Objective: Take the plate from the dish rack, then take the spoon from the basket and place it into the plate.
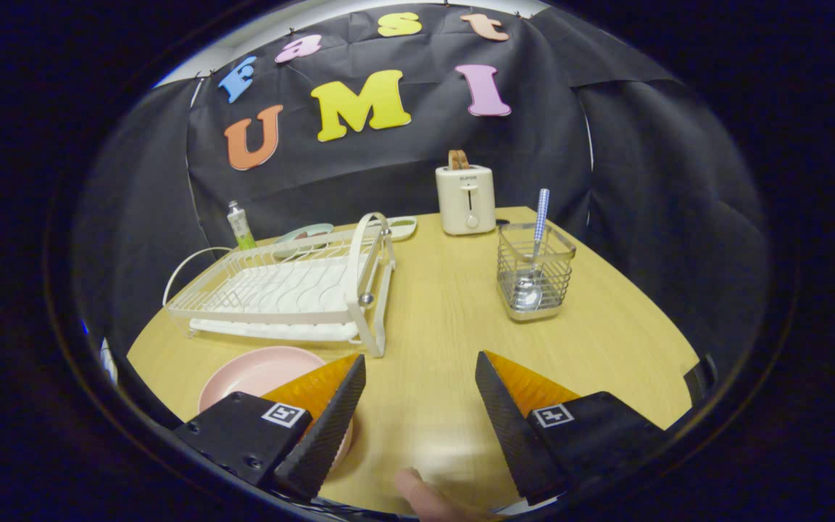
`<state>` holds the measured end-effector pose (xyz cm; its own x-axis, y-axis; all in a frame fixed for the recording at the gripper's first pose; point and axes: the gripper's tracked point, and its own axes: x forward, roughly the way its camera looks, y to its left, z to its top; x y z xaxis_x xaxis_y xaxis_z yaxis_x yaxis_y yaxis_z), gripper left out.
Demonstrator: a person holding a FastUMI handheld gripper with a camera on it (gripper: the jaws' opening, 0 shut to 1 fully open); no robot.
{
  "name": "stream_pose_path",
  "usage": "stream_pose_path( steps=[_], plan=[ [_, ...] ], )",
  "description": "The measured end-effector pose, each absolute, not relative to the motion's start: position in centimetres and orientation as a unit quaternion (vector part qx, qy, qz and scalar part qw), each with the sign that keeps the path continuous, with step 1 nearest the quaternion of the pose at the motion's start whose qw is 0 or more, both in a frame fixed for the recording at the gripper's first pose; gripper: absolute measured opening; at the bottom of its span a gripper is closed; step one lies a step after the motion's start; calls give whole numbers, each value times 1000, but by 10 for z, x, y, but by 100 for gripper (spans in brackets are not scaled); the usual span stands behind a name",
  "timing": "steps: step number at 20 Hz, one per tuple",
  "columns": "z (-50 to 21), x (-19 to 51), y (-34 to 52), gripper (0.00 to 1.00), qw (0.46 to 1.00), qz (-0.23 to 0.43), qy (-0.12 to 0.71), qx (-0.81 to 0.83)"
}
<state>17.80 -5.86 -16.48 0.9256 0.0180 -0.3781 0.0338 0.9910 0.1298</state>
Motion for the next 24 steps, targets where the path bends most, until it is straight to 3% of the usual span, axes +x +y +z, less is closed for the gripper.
stream_pose_path(
  steps=[8, 18, 24],
  plan=[
    [-108, 238, -151, 100, 993, -49, 111, 15],
    [-84, 348, -216, 100, 992, -59, 115, 10],
    [-108, 379, -214, 87, 974, -22, 198, 109]
  ],
)
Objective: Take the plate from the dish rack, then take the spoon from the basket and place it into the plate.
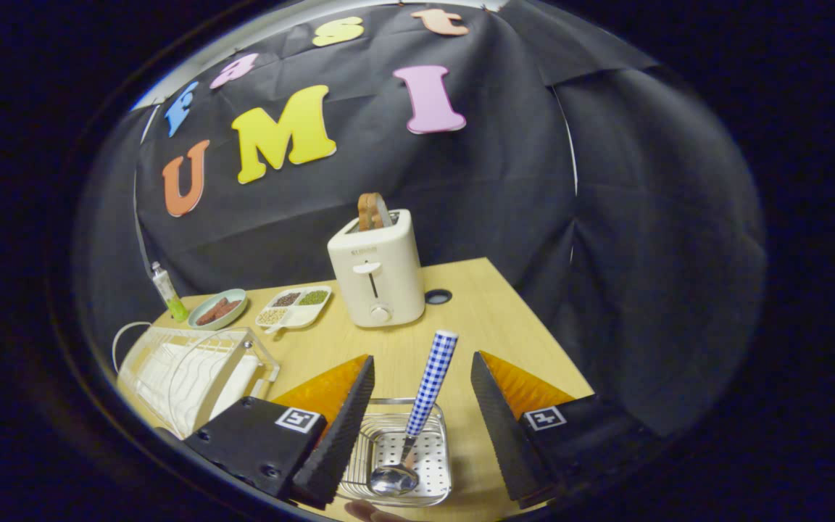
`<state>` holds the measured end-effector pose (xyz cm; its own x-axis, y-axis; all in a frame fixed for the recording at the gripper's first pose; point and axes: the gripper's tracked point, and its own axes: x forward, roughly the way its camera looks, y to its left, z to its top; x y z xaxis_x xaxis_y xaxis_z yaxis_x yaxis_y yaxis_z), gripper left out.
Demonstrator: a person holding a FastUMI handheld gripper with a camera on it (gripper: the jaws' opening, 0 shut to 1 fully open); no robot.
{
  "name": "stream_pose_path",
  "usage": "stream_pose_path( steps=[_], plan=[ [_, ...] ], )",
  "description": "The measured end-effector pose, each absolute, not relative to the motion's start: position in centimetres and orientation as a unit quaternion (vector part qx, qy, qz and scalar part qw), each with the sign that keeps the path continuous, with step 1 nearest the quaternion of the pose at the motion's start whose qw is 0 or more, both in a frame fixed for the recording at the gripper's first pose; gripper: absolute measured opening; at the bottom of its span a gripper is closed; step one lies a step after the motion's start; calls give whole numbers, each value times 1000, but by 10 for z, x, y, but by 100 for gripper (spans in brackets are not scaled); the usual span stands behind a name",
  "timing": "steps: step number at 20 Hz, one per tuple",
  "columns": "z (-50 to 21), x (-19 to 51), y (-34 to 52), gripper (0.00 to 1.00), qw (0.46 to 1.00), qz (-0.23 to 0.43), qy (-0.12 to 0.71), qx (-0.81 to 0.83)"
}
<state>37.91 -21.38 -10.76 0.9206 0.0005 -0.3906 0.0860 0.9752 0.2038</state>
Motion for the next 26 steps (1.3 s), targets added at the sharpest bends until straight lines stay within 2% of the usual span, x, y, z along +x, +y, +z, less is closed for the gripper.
stream_pose_path(
  steps=[1, 4, 6, 7, 11, 16, 26],
  plan=[
    [-110, 385, -219, 80, 974, -24, 197, 107],
    [-104, 386, -215, 42, 977, -9, 183, 112],
    [-102, 384, -209, 22, 976, 1, 181, 118],
    [-102, 384, -212, 19, 977, -6, 181, 117],
    [-68, 372, -207, 15, 988, -11, 122, 91],
    [-6, 345, -205, 15, 998, -22, 19, 53],
    [59, 246, -131, 14, 999, 1, -39, -14]
  ],
)
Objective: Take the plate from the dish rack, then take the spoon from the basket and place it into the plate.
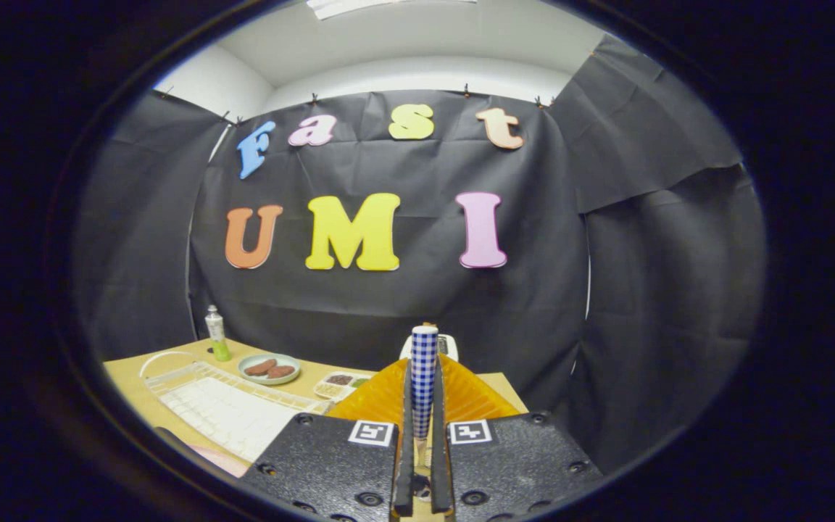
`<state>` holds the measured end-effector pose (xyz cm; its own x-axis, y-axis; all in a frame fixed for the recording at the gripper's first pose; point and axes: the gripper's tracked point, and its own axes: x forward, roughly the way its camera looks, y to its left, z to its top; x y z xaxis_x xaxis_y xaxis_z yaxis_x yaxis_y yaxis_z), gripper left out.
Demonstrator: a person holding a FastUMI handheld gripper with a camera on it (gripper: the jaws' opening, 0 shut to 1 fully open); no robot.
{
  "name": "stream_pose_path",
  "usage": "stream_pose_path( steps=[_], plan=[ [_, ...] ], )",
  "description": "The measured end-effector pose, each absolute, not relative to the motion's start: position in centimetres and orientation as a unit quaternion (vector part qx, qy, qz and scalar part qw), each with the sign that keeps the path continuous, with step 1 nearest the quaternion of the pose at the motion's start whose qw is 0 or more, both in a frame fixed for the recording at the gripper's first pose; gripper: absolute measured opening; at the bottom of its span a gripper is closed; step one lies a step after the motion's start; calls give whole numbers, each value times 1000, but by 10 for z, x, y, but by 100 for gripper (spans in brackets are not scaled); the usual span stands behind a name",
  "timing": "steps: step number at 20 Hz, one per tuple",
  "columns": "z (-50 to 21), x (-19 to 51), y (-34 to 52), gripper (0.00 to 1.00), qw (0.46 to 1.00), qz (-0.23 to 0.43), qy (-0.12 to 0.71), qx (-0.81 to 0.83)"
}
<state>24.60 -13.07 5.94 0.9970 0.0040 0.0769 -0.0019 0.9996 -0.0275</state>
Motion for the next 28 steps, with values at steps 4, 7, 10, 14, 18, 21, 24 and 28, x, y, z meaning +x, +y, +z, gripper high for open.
stream_pose_path(
  steps=[4, 7, 10, 14, 18, 21, 24, 28],
  plan=[
    [55, 204, -77, 15, 998, 25, -49, -18],
    [34, 180, -33, 15, 998, 40, -52, -4],
    [4, 161, 17, 15, 997, 59, -53, -15],
    [-37, 138, 88, 15, 992, 97, -69, -36],
    [-63, 128, 131, 15, 989, 107, -94, -50],
    [-92, 127, 156, 15, 990, 119, -69, -35],
    [-112, 127, 163, 16, 991, 116, -55, -30],
    [-126, 128, 154, 18, 993, 106, -51, -20]
  ],
)
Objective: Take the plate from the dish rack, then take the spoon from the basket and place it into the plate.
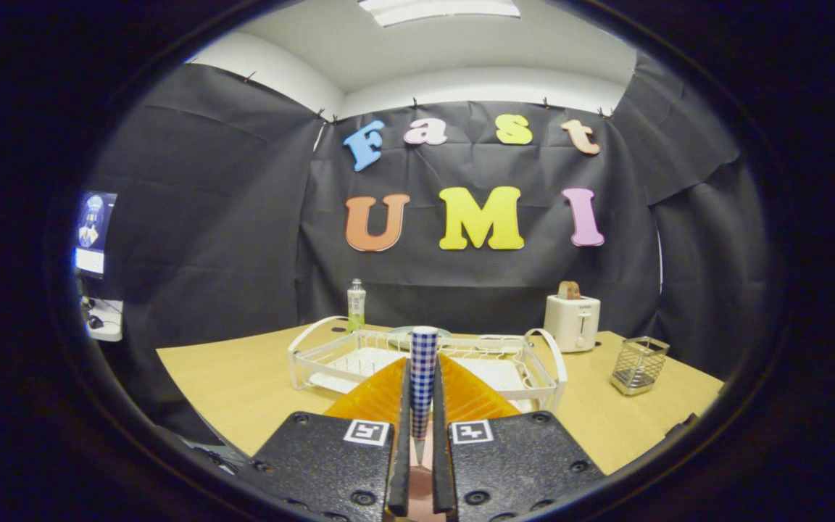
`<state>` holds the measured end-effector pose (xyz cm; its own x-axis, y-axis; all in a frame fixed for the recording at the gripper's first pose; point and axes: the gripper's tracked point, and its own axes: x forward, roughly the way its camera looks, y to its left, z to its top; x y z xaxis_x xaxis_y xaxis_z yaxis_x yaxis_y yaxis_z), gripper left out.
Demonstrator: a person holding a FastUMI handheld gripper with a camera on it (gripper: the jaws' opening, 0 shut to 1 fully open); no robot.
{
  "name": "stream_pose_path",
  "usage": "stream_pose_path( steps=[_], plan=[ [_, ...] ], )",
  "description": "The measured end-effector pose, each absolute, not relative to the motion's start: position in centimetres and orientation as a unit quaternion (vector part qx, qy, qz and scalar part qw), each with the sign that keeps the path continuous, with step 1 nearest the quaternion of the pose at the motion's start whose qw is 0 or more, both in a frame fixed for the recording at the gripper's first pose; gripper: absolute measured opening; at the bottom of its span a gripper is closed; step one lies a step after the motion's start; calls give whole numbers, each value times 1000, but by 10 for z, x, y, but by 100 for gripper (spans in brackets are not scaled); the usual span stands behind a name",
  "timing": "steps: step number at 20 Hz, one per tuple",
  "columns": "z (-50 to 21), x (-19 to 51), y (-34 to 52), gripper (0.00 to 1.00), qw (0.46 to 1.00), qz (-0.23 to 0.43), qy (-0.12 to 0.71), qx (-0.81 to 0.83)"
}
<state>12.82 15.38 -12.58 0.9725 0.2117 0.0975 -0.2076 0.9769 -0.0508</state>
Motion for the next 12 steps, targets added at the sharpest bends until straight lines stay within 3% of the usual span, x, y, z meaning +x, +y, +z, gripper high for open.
stream_pose_path(
  steps=[8, 12],
  plan=[
    [-127, 133, 114, 23, 996, 73, -41, -2],
    [-116, 123, 95, 36, 997, 54, -54, -11]
  ],
)
